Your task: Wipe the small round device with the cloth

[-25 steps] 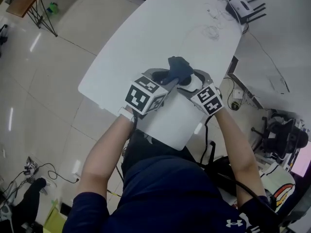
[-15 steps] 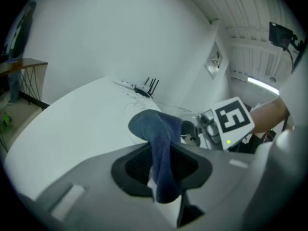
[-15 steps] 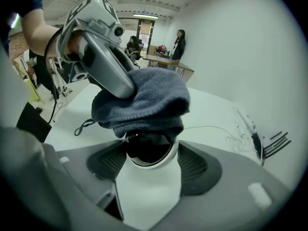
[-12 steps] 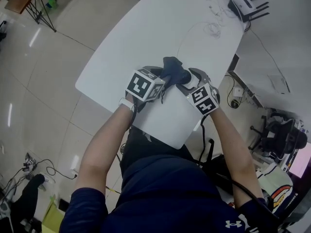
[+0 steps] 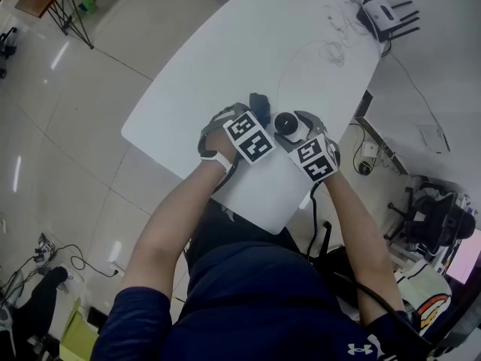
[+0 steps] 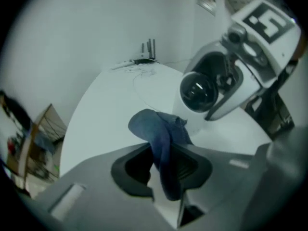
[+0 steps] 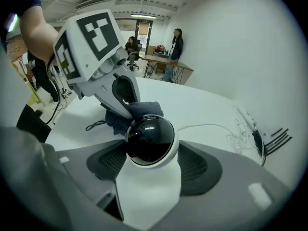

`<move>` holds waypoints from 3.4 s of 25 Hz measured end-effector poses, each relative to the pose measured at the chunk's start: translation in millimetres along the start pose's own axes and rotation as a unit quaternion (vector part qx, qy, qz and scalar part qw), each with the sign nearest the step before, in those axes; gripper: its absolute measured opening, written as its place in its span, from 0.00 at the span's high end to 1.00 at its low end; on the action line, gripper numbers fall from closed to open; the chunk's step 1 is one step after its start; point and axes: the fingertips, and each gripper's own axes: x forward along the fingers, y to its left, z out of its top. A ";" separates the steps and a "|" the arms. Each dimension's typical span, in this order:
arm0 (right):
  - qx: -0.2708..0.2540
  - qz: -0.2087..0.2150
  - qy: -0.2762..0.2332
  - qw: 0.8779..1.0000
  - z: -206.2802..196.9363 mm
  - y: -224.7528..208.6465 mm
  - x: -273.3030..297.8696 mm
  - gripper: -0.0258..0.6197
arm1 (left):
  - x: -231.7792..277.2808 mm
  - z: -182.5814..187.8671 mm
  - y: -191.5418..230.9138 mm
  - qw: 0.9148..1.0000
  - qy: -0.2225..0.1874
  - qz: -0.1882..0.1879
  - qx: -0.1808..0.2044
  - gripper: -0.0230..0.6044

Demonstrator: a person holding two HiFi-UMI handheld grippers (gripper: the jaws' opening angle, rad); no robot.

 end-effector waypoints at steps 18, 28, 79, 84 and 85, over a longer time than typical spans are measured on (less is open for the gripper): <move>0.001 0.009 0.014 1.000 -7.4 2.8 6.4 0.44 | -53.3 8.6 -34.4 0.964 -0.064 -0.124 0.227 0.81; 0.000 0.006 0.016 1.000 -6.8 4.6 8.5 0.43 | -5.4 -23.8 -23.0 0.900 0.129 -0.081 0.409 0.81; 0.320 -0.004 -0.172 0.932 -64.1 45.6 -98.6 0.44 | -13.0 -41.6 -6.9 0.912 0.264 -0.064 0.306 0.81; 0.325 0.004 -0.183 0.928 -60.0 47.0 -99.9 0.45 | -57.9 -48.2 -32.2 0.972 0.170 -0.092 0.132 0.81; 0.327 0.004 -0.184 0.927 -60.2 47.3 -100.0 0.45 | -70.1 -39.0 -36.6 0.982 0.136 -0.086 0.100 0.81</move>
